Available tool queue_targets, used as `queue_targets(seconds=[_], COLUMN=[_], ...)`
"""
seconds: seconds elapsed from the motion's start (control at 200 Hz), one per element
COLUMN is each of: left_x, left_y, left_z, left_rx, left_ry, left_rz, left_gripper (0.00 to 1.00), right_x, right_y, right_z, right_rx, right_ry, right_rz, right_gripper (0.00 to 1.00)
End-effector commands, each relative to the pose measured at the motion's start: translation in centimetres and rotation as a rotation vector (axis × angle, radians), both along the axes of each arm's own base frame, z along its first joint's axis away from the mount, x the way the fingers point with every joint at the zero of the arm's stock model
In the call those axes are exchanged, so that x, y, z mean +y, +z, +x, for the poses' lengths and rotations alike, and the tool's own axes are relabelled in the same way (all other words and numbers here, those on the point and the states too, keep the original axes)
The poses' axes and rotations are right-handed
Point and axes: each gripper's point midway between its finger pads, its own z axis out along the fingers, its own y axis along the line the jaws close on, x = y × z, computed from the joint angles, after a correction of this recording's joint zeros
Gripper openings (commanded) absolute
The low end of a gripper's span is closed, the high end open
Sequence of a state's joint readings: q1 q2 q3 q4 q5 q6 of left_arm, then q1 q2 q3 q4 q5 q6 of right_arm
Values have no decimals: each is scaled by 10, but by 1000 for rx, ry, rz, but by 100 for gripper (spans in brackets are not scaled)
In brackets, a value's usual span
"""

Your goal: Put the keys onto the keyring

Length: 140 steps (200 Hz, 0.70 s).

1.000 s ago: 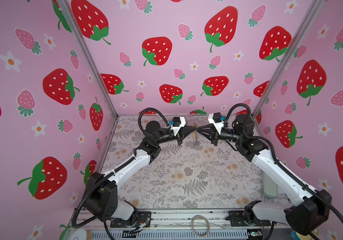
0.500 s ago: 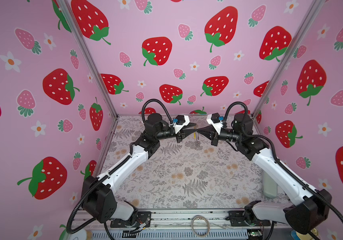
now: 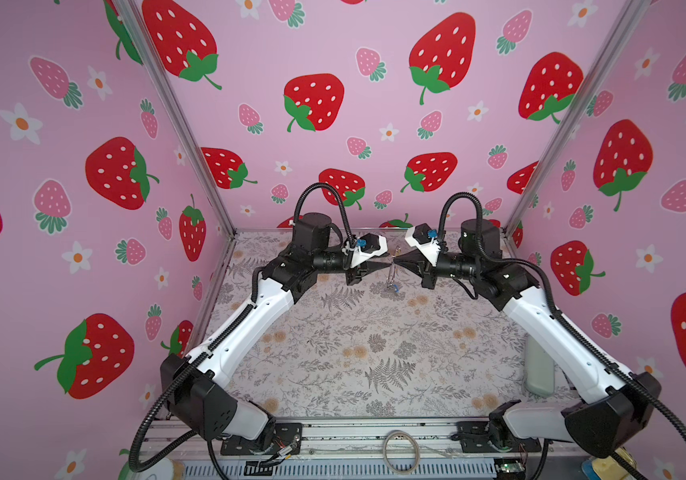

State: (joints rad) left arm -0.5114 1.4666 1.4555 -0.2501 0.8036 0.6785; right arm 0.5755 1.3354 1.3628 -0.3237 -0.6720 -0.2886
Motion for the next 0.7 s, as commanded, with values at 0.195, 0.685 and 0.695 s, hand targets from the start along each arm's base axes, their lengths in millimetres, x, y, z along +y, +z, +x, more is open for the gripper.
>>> queue_targets(seconds=[0.195,0.685,0.695], left_x=[-3,-6,-6], left_y=[9,8,7], left_z=[-5,-5,-5], left_rx=[-22,-11,-9], left_ry=[-31,-39,-40], left_rz=[7,13,13], left_gripper=[27,9,8], right_x=[7,14,14], right_y=[2,7,6], right_z=[-9,-11,-10], right_rx=[-33,-41,-41], right_ry=[28,38,37], right_rz=[-61,-82,-83], right_gripper=[0,0,0])
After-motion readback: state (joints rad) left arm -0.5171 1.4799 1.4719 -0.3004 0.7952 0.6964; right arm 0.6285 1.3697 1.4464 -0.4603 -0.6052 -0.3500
